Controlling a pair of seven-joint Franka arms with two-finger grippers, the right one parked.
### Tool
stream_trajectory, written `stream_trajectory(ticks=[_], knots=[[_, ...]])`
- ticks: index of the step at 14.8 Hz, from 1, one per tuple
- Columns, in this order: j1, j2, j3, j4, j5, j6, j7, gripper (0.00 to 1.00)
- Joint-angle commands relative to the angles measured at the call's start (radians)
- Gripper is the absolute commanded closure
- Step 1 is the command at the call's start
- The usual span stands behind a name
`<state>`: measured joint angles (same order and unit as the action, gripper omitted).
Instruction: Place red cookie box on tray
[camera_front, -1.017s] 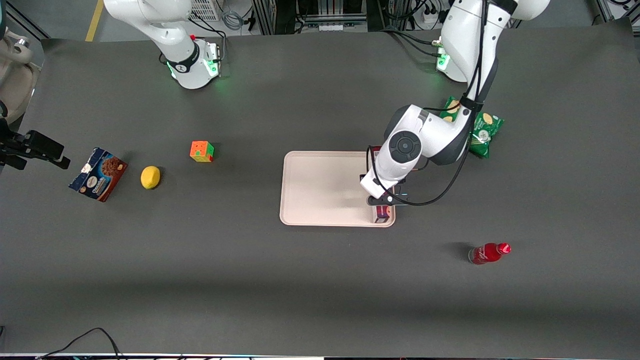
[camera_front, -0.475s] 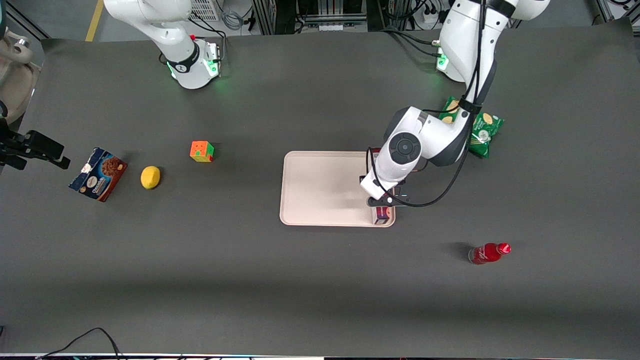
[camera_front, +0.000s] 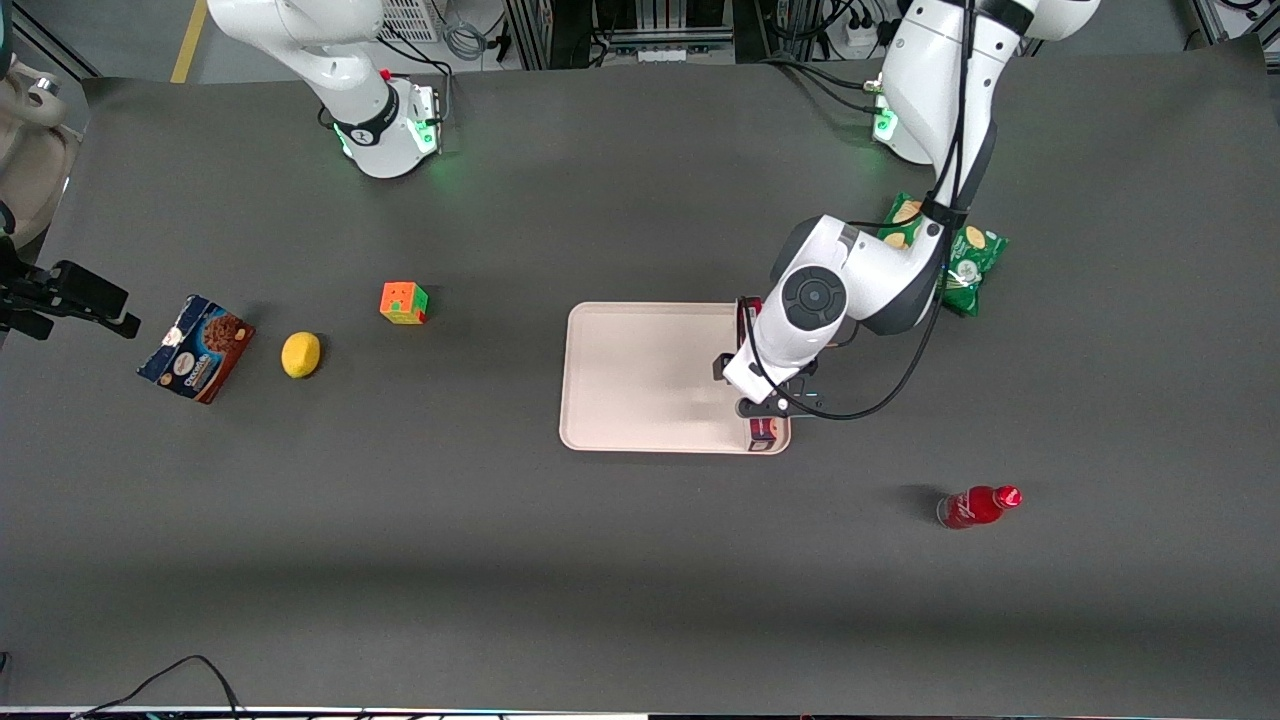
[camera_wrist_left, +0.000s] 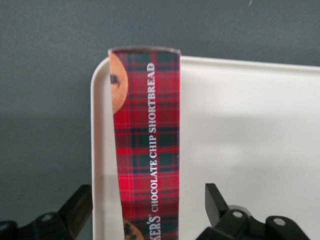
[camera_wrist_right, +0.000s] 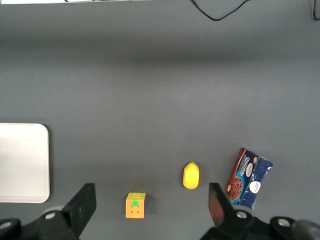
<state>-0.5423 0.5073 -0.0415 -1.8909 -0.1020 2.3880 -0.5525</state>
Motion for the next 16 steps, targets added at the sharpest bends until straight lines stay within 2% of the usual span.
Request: stream_trajectory(ticks=[1, 3, 9, 12, 16], knots=[[0.001, -0.062, 0.015, 0.065, 0.001, -0.117, 0.037, 0.0], [0.034, -0.108, 0.04, 0.111, 0.001, -0.2, 0.125, 0.0], [0.26, -0.236, 0.04, 0.246, 0.016, -0.495, 0.475, 0.0], [0.356, -0.308, 0.035, 0.262, 0.082, -0.602, 0.568, 0.0], [0.43, -0.406, 0.034, 0.254, 0.111, -0.731, 0.631, 0.0]])
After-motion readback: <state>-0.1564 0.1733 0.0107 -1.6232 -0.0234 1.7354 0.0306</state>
